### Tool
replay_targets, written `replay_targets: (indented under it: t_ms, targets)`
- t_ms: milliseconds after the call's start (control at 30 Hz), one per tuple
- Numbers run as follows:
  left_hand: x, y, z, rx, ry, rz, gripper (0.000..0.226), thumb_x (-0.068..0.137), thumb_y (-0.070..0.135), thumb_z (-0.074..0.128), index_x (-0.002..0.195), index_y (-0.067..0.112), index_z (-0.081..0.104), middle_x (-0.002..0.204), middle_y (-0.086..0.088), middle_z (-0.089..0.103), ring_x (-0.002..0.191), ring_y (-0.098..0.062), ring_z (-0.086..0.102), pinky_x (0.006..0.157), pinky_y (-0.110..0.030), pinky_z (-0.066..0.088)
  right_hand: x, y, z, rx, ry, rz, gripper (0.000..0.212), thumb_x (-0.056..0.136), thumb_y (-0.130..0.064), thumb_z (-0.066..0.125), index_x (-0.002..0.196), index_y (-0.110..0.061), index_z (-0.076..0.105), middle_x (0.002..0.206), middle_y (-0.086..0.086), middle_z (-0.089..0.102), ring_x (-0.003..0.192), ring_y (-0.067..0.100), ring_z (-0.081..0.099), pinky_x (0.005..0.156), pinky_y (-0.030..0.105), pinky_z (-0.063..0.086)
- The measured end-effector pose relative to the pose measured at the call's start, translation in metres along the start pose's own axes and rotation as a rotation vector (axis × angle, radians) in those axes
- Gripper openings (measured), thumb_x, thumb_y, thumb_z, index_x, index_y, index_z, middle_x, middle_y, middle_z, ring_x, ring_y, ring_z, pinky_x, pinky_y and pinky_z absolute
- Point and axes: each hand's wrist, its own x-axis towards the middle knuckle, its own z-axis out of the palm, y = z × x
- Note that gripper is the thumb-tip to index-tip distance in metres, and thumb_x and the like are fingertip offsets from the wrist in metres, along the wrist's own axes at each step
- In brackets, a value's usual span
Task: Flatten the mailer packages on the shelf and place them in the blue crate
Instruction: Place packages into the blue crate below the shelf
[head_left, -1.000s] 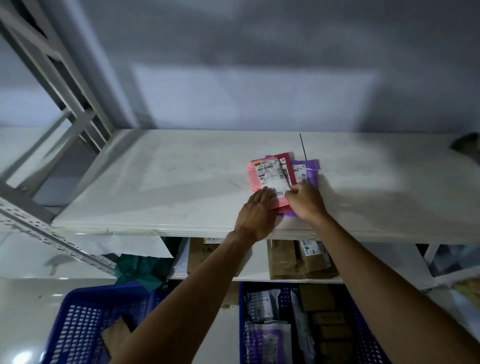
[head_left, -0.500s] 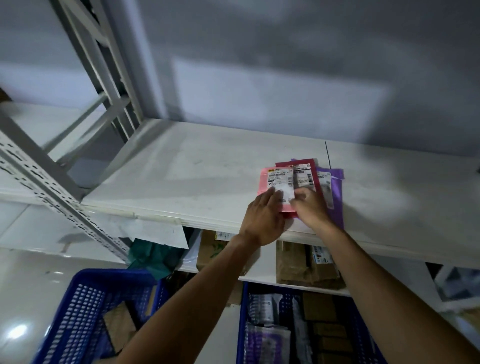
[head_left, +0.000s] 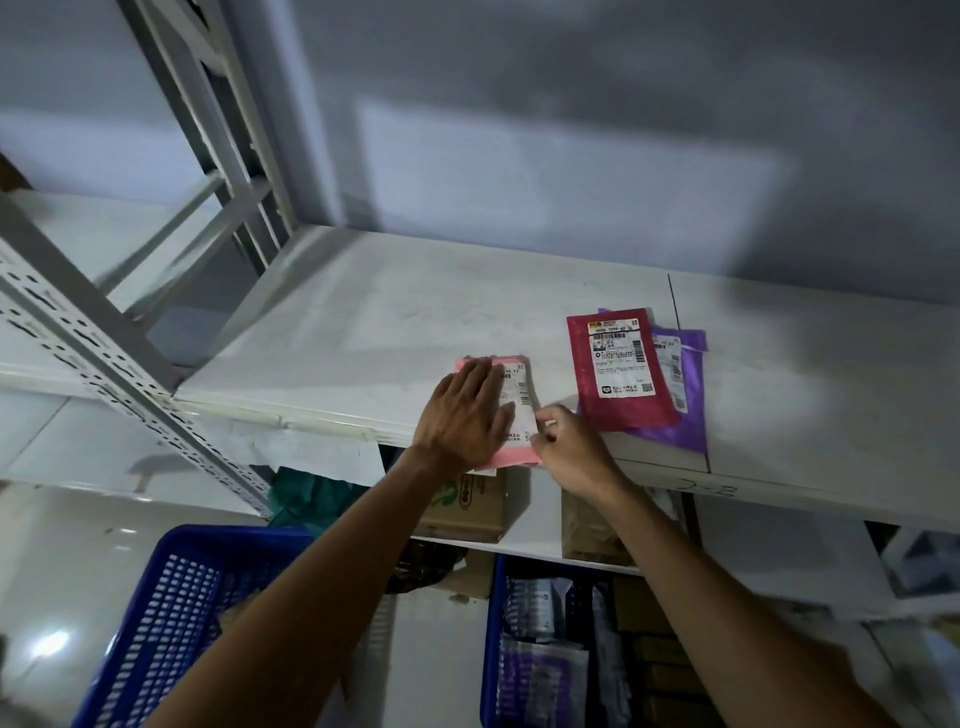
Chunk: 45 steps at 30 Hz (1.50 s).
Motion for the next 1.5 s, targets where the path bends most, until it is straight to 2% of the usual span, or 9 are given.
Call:
replay_targets:
  t_ms: [133, 267, 467, 567, 667, 900, 1067, 1200, 1500]
  targets:
    - [-0.001, -0.003, 0.010, -0.022, -0.035, -0.041, 0.071, 0.103, 0.055, 0.015, 0.159, 0.011, 0.019, 0.167, -0.011, 0.016, 0.155, -0.026, 0.011, 0.125, -0.046, 0.018, 0.003, -0.003, -0.005, -0.253, 0.074, -0.026, 0.027, 0.097, -0.026, 0.060, 0.122, -0.027, 0.050, 0.117, -0.002, 0.070, 0.093, 0.019, 0.069, 0.071, 0.035, 0.059]
    - [0.011, -0.007, 0.010, -0.012, -0.075, -0.030, 0.072, 0.102, 0.055, 0.014, 0.160, 0.012, 0.015, 0.168, -0.010, 0.011, 0.156, -0.026, 0.007, 0.125, -0.047, 0.017, 0.007, -0.008, -0.007, -0.299, 0.227, -0.098, 0.028, 0.097, -0.019, 0.060, 0.124, -0.018, 0.053, 0.122, 0.001, 0.065, 0.101, 0.019, 0.064, 0.075, 0.032, 0.053]
    - [0.021, -0.003, 0.009, 0.019, -0.117, -0.037, 0.073, 0.102, 0.056, 0.018, 0.160, 0.013, 0.007, 0.169, -0.010, 0.002, 0.156, -0.026, -0.001, 0.125, -0.049, 0.013, 0.018, -0.026, 0.004, -0.202, 0.153, -0.277, 0.050, 0.106, -0.021, 0.044, 0.154, -0.018, 0.031, 0.159, 0.001, 0.032, 0.146, 0.019, 0.033, 0.114, 0.032, 0.033]
    - [0.014, 0.003, 0.011, 0.017, -0.113, 0.029, 0.097, 0.091, 0.066, 0.046, 0.161, 0.013, 0.002, 0.169, -0.009, 0.004, 0.156, -0.026, -0.001, 0.126, -0.046, 0.012, 0.031, -0.044, 0.017, -0.081, 0.008, -0.222, 0.058, 0.108, -0.041, 0.034, 0.160, -0.027, 0.014, 0.169, -0.005, 0.009, 0.154, 0.014, 0.011, 0.125, 0.041, 0.018]
    - [0.013, 0.001, 0.018, 0.012, -0.120, 0.020, 0.112, 0.082, 0.073, 0.052, 0.161, 0.012, 0.000, 0.169, -0.010, 0.005, 0.156, -0.025, -0.001, 0.126, -0.045, 0.012, 0.040, -0.051, 0.032, -0.076, -0.032, -0.187, 0.061, 0.105, -0.056, 0.025, 0.160, -0.035, 0.009, 0.169, -0.010, 0.004, 0.155, 0.015, 0.005, 0.126, 0.045, 0.011]
    - [0.010, -0.002, 0.018, 0.016, -0.148, 0.043, 0.123, 0.078, 0.074, 0.060, 0.159, 0.011, -0.007, 0.169, -0.010, -0.006, 0.155, -0.026, -0.009, 0.126, -0.044, 0.006, 0.045, -0.039, 0.045, -0.153, 0.030, -0.221, 0.058, 0.108, -0.049, 0.018, 0.161, -0.030, 0.004, 0.168, -0.011, -0.007, 0.152, 0.005, -0.013, 0.121, 0.029, -0.011]
    - [0.007, -0.002, 0.024, 0.039, -0.075, 0.063, 0.105, 0.086, 0.075, 0.035, 0.161, 0.011, -0.001, 0.168, -0.013, 0.002, 0.156, -0.027, 0.000, 0.127, -0.045, 0.009, 0.037, -0.024, 0.038, -0.237, 0.082, -0.276, 0.058, 0.109, -0.042, 0.021, 0.161, -0.023, 0.005, 0.168, -0.009, -0.004, 0.150, 0.001, -0.011, 0.124, 0.027, -0.009]
    - [0.007, -0.001, 0.031, 0.088, -0.037, 0.059, 0.086, 0.095, 0.063, 0.016, 0.160, 0.006, 0.006, 0.167, -0.018, 0.005, 0.156, -0.031, 0.003, 0.125, -0.048, 0.014, 0.037, -0.008, 0.028, -0.464, 0.065, -0.345, 0.056, 0.111, -0.033, 0.019, 0.160, -0.011, 0.004, 0.168, 0.002, -0.004, 0.152, 0.008, -0.010, 0.108, 0.014, -0.026]
    - [0.003, 0.002, 0.020, 0.094, -0.119, -0.004, 0.098, 0.087, 0.070, 0.026, 0.160, 0.009, 0.001, 0.168, -0.012, -0.006, 0.155, -0.030, -0.006, 0.125, -0.048, 0.007, 0.015, -0.001, 0.027, -0.495, 0.038, -0.289, 0.060, 0.109, -0.042, 0.013, 0.160, -0.015, -0.003, 0.166, -0.002, -0.013, 0.144, 0.003, -0.022, 0.105, 0.017, -0.028]
